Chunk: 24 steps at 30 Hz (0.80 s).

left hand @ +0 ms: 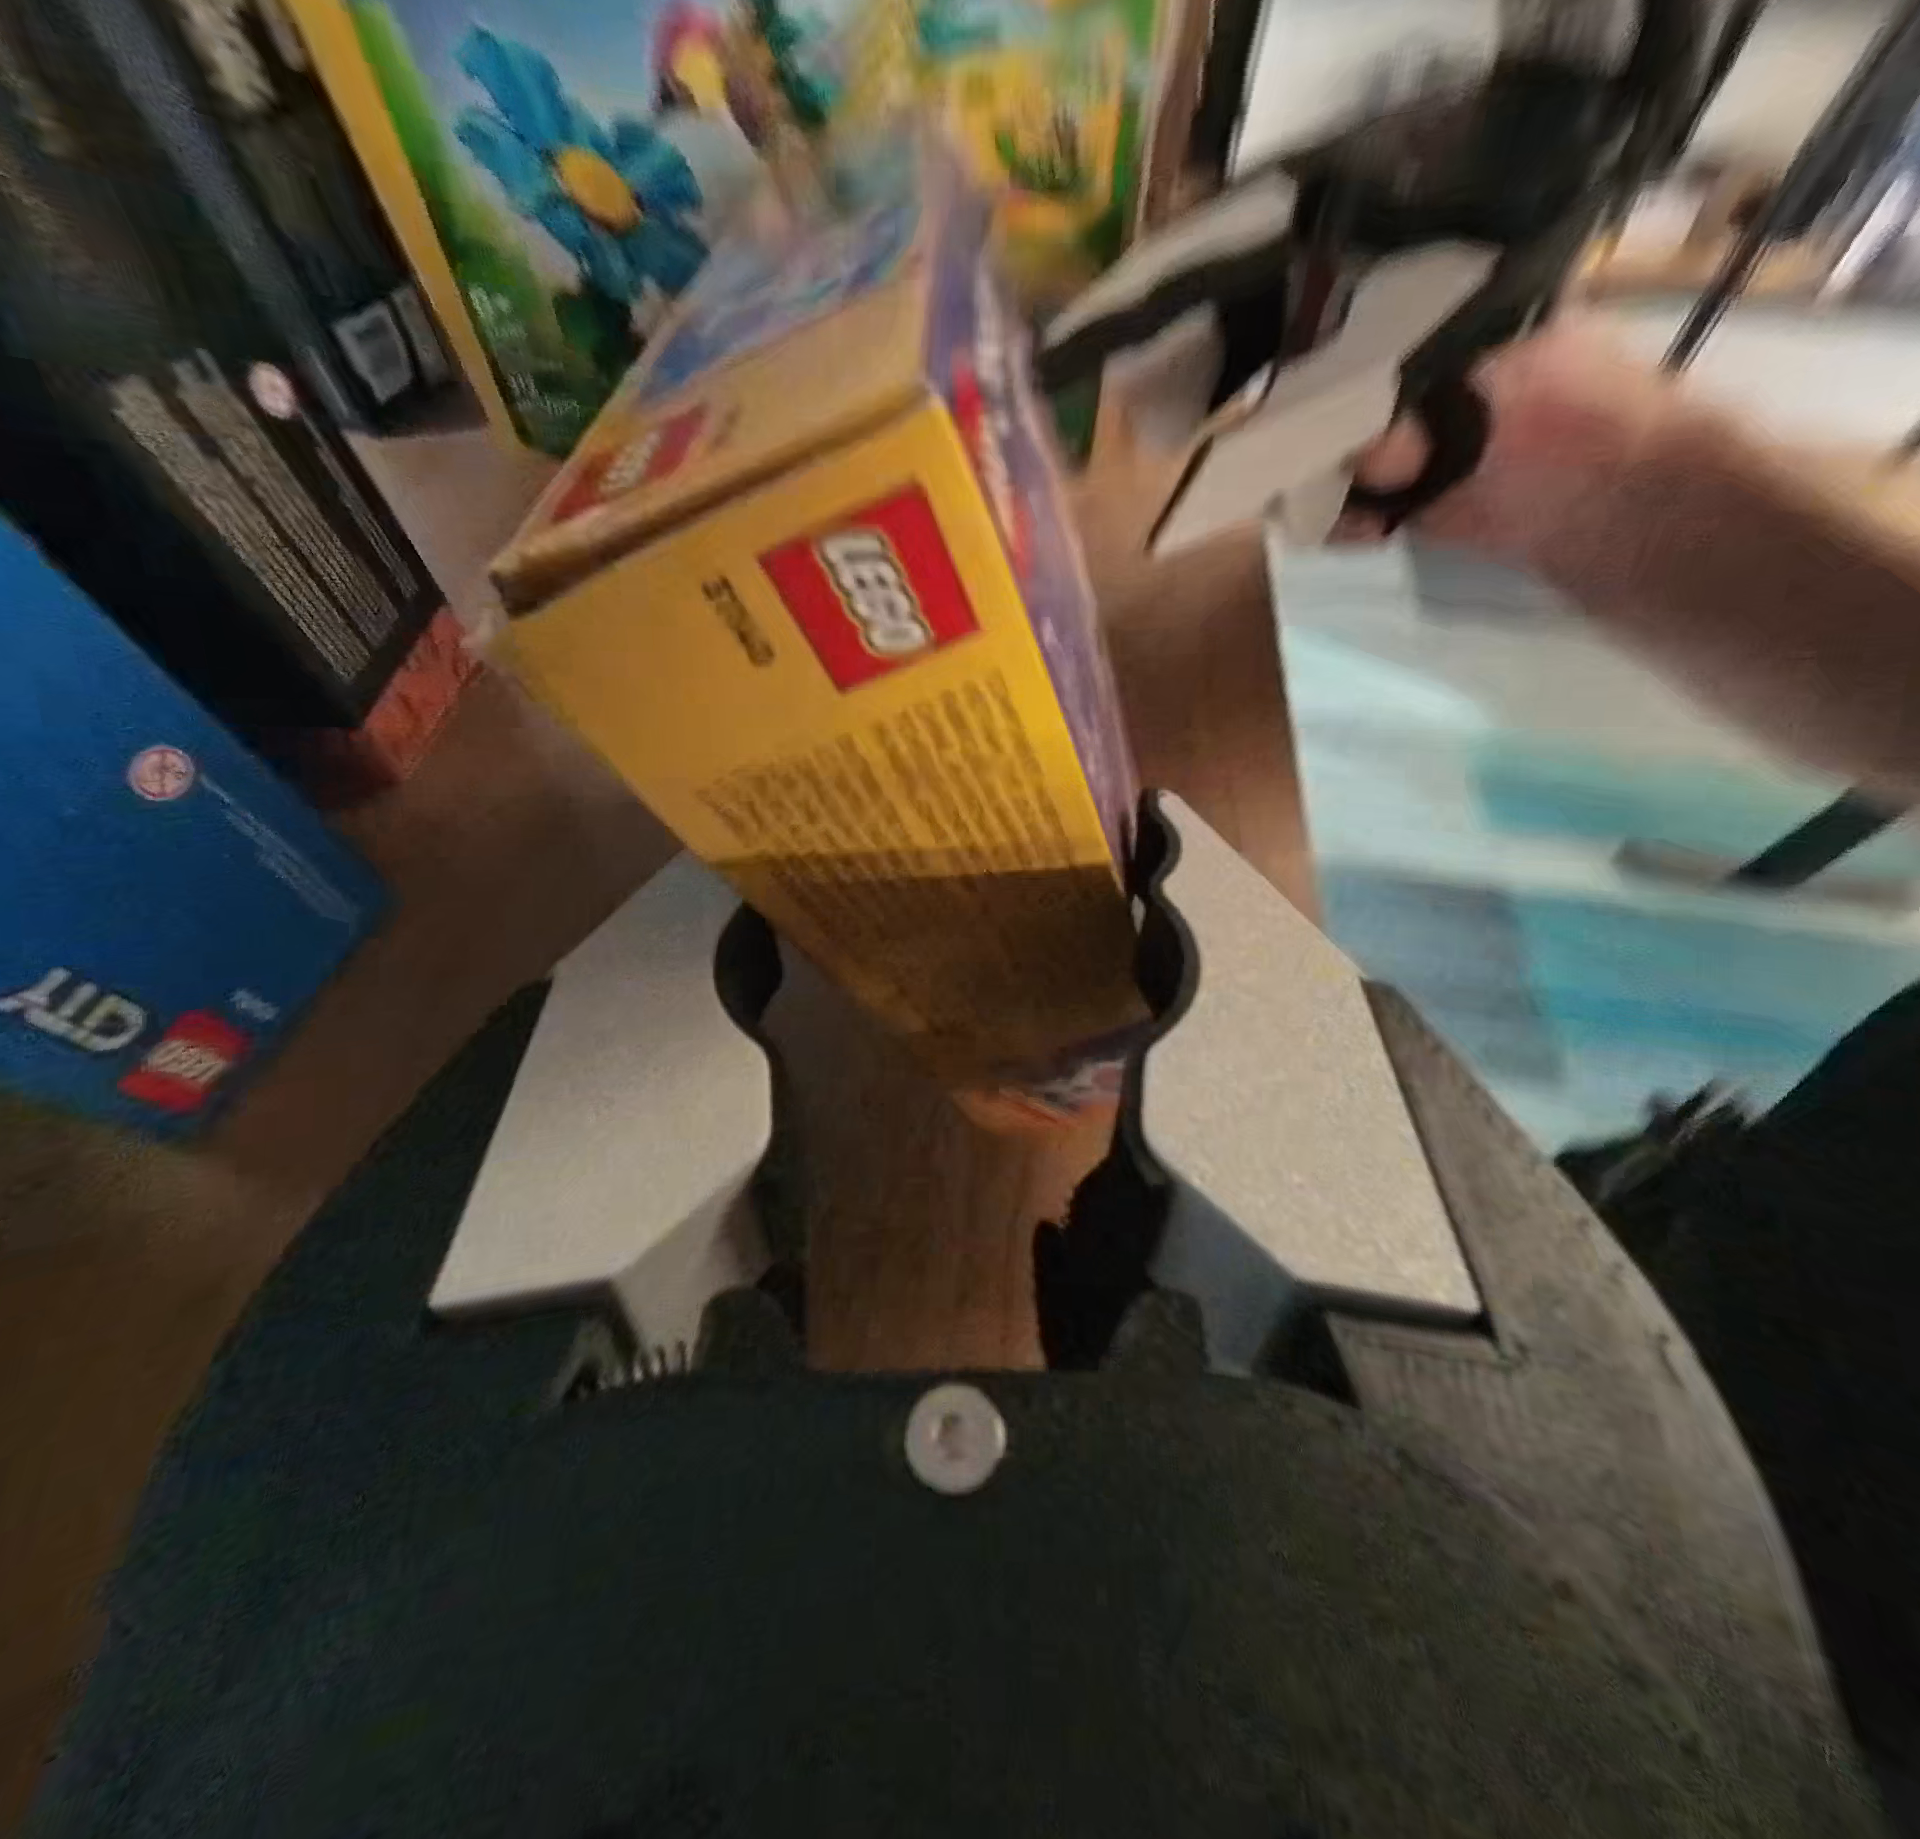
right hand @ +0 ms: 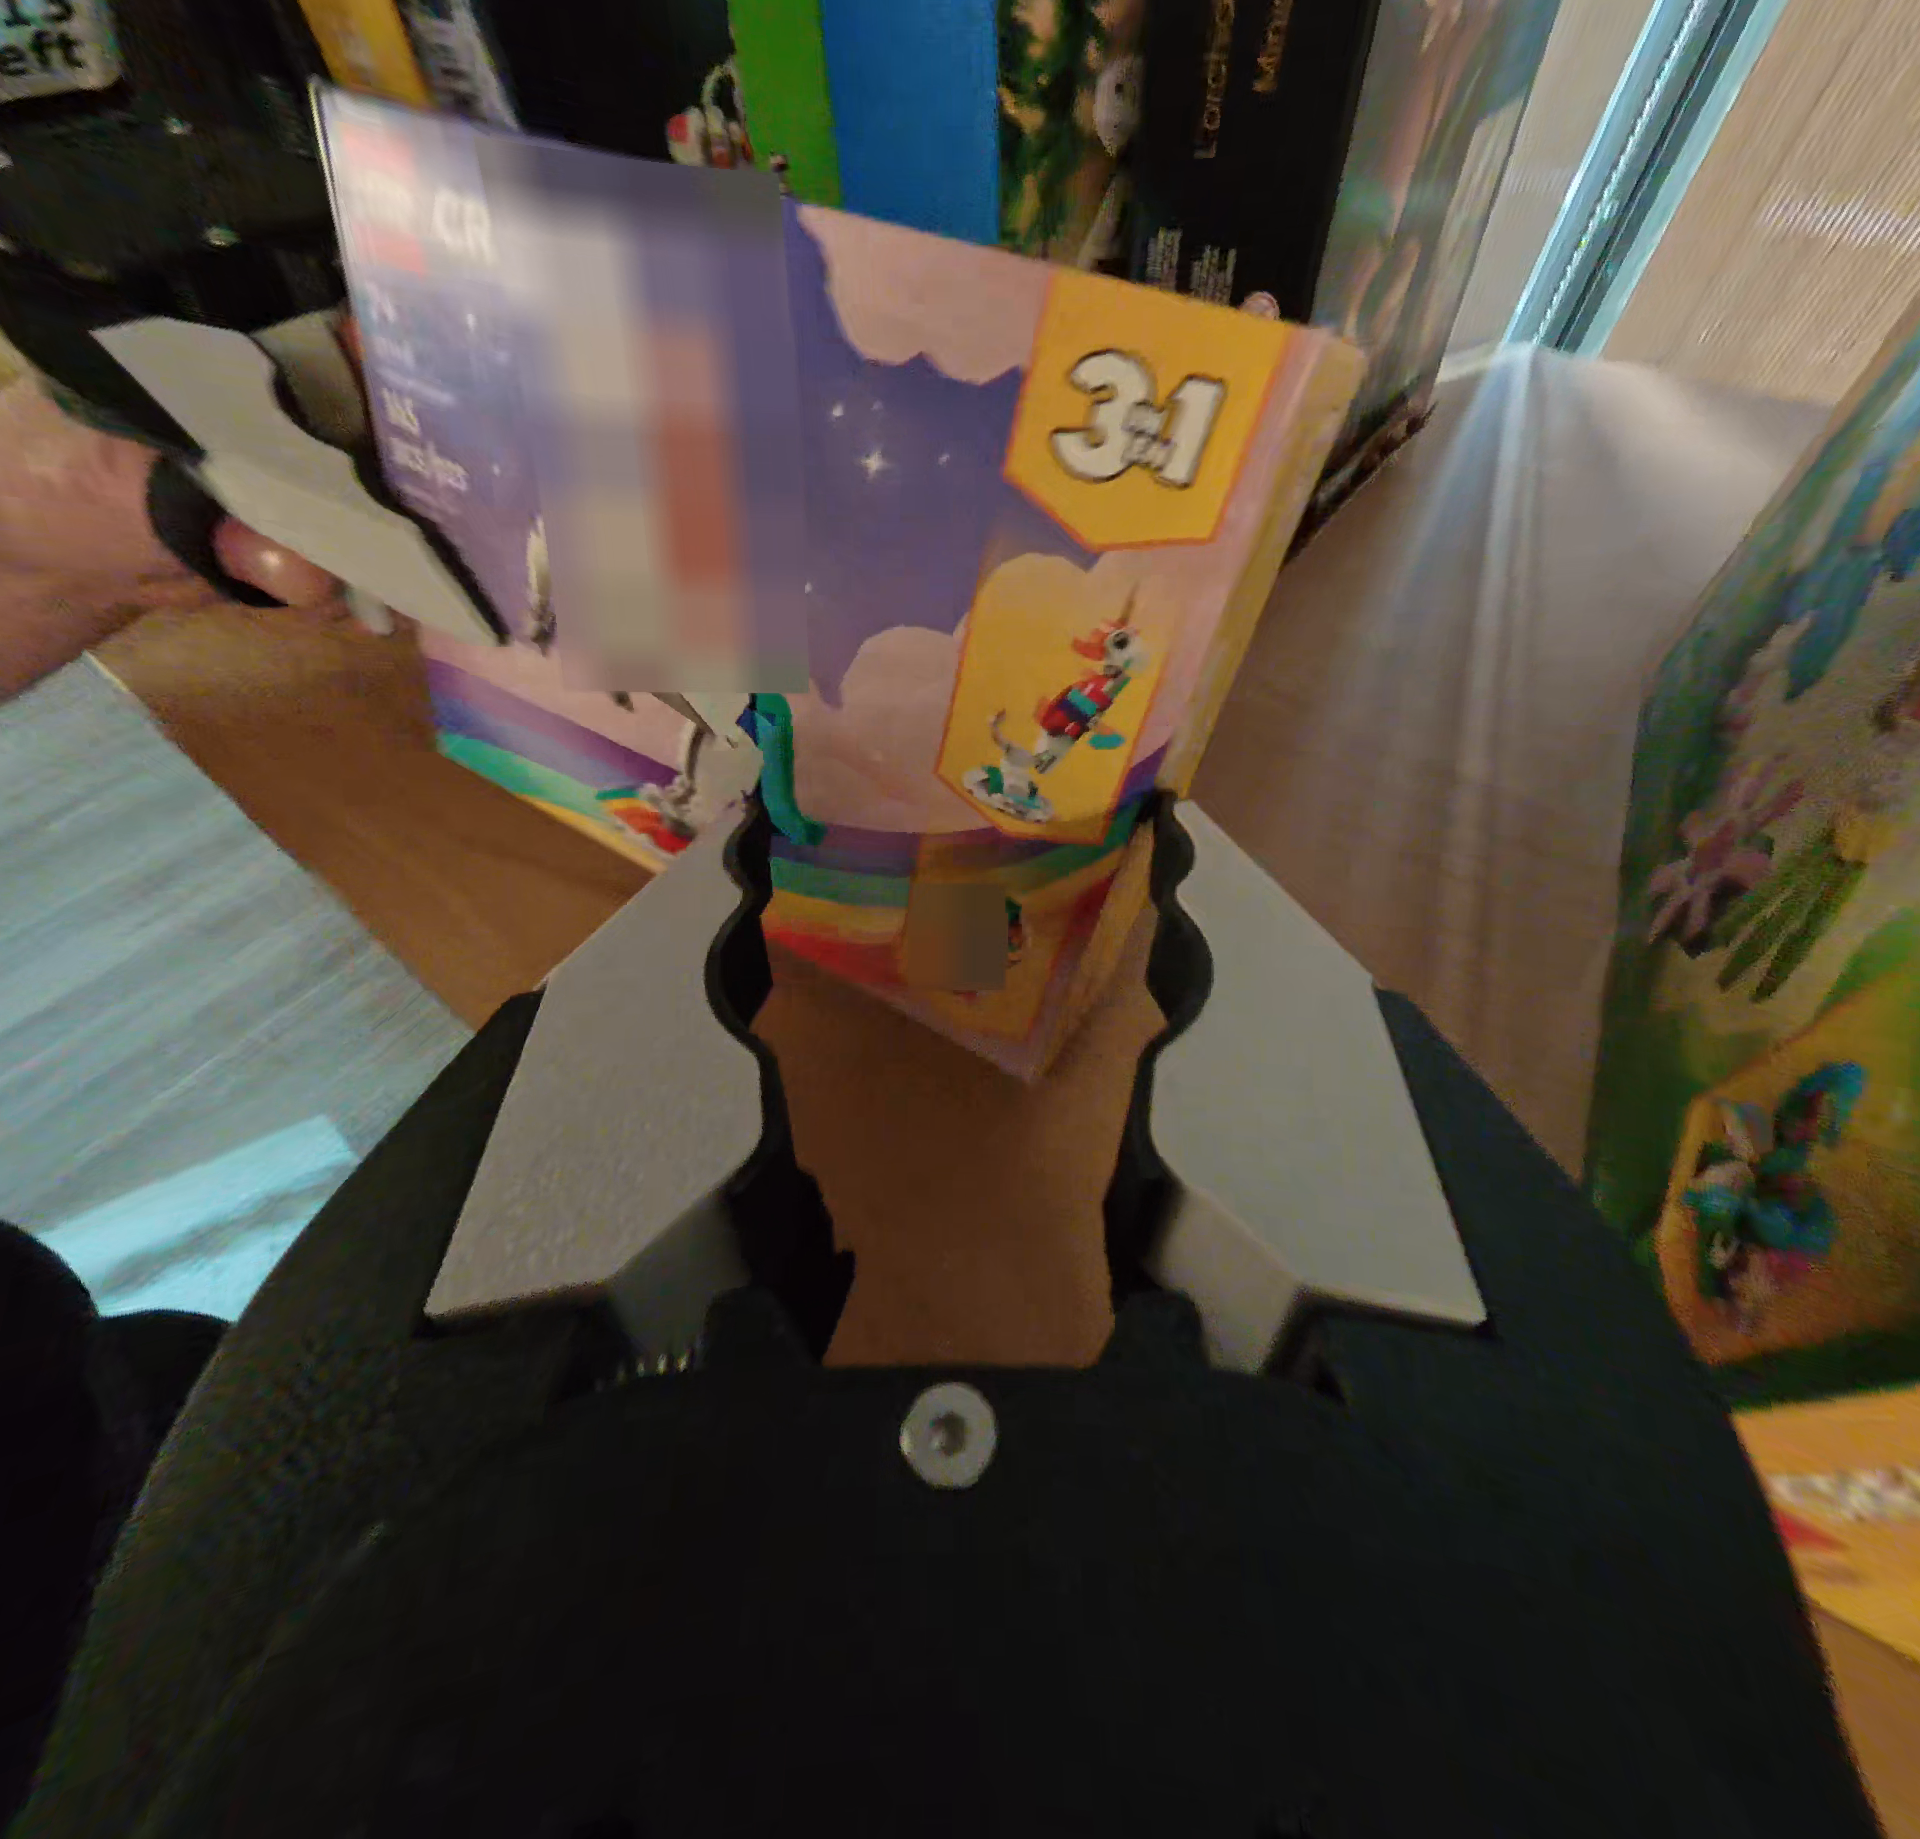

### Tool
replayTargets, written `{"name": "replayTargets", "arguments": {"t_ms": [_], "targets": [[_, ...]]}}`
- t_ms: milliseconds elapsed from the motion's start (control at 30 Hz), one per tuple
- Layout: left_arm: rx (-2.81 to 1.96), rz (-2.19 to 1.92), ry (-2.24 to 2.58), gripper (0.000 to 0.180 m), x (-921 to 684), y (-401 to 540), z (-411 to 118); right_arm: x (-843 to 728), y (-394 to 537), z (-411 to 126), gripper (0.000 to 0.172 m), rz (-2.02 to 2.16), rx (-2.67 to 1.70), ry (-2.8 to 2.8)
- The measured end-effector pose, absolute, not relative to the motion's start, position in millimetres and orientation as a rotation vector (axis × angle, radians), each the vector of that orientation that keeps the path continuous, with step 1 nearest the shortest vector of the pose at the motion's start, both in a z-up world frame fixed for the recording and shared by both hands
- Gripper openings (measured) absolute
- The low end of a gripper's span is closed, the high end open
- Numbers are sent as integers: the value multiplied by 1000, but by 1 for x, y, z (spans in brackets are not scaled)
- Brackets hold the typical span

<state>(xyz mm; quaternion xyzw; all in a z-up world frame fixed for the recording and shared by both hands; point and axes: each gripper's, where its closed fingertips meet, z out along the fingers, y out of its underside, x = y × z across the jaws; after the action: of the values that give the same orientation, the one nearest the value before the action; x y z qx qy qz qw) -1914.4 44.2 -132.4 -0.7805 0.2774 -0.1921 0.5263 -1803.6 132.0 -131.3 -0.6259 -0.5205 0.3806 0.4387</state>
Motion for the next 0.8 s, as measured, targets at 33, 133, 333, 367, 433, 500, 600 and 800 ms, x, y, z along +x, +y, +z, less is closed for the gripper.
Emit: {"name": "replayTargets", "arguments": {"t_ms": [33, 133, 333, 367, 433, 500, 600, 800], "targets": [[-1887, -397, 723, 64, -1916, 41, -141, -1798, 127, -132, 66, 937, -1528, -1306], [-1894, -350, 764, 61, -1917, 35, -148, -1788, 105, -135, 59, 1002, -1468, -1379], [-1896, -356, 699, 72, -1919, 34, -145, -1787, 114, -125, 96, 1059, -1456, -1357], [-1903, -363, 675, 72, -1920, 34, -144, -1792, 116, -127, 107, 1063, -1457, -1379], [-1913, -360, 645, 69, -1920, 32, -144, -1801, 121, -130, 128, 1058, -1454, -1408], [-1931, -334, 586, 68, -1925, 30, -144, -1811, 120, -129, 132, 1096, -1464, -1450], [-1913, -358, 468, 73, -1925, 23, -137, -1828, 115, -126, 129, 1207, -1427, -1495], [-1899, -259, 306, 69, -1930, 11, -131, -1845, 104, -134, 86, 1258, -1406, -1608]]}}
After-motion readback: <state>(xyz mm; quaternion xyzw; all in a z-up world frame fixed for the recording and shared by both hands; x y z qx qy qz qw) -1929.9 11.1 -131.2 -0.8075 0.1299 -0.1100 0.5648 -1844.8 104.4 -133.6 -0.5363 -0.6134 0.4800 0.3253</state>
